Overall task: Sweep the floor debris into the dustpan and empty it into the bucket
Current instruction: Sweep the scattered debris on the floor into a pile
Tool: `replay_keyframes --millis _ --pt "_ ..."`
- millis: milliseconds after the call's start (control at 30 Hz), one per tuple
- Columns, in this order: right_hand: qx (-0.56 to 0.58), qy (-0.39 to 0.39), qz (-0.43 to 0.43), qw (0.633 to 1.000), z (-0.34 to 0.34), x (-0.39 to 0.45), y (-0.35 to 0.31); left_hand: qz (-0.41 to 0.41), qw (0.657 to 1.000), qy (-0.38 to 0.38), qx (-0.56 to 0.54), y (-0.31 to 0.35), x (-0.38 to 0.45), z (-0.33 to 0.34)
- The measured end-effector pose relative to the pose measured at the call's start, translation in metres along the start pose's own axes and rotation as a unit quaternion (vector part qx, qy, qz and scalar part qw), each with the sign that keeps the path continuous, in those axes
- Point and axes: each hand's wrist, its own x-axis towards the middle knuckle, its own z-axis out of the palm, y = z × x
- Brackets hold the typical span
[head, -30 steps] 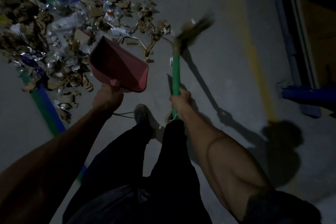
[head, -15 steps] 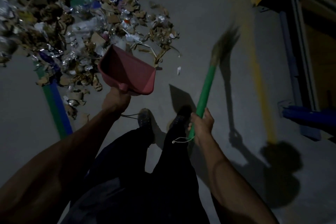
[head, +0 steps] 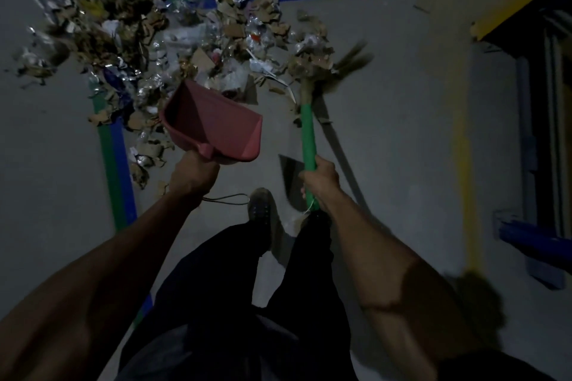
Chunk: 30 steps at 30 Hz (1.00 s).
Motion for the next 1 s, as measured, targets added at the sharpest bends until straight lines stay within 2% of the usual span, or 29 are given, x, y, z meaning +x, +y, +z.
replay_keyframes --millis 100,200,333,467,600,767,867,1000 --pt "-0.031 -0.005 -0.051 0.998 -0.008 0.001 -0.020 0.005 1.000 -0.001 -0.007 -0.002 0.000 -0.010" --pt "0.007 0.017 -0.081 0.997 -0.022 -0.011 -0.021 0.011 0.999 -0.012 -0.048 0.002 -0.003 -0.018" --pt "0.132 0.069 -0.051 0.988 -0.032 -0.026 -0.017 0.014 0.995 -0.014 -0.096 0.011 0.000 -0.031" --pt "0.148 0.097 -0.007 0.984 -0.044 -0.006 -0.033 -0.015 0.991 0.018 -0.131 0.023 0.011 -0.040" --pt "0.081 0.051 0.019 0.995 -0.040 0.030 -0.064 -0.018 0.989 0.031 -0.147 0.037 0.031 -0.046" --pt "-0.021 -0.039 -0.041 0.998 -0.008 0.065 -0.135 -0.041 0.985 0.036 -0.166 0.057 0.063 -0.049" --pt "-0.046 -0.072 -0.068 0.994 0.012 0.086 -0.187 -0.063 0.980 0.052 -0.183 0.068 0.078 -0.050" --pt "-0.088 -0.078 -0.107 0.987 0.036 0.120 -0.255 -0.092 0.972 0.080 -0.200 0.078 0.100 -0.051"
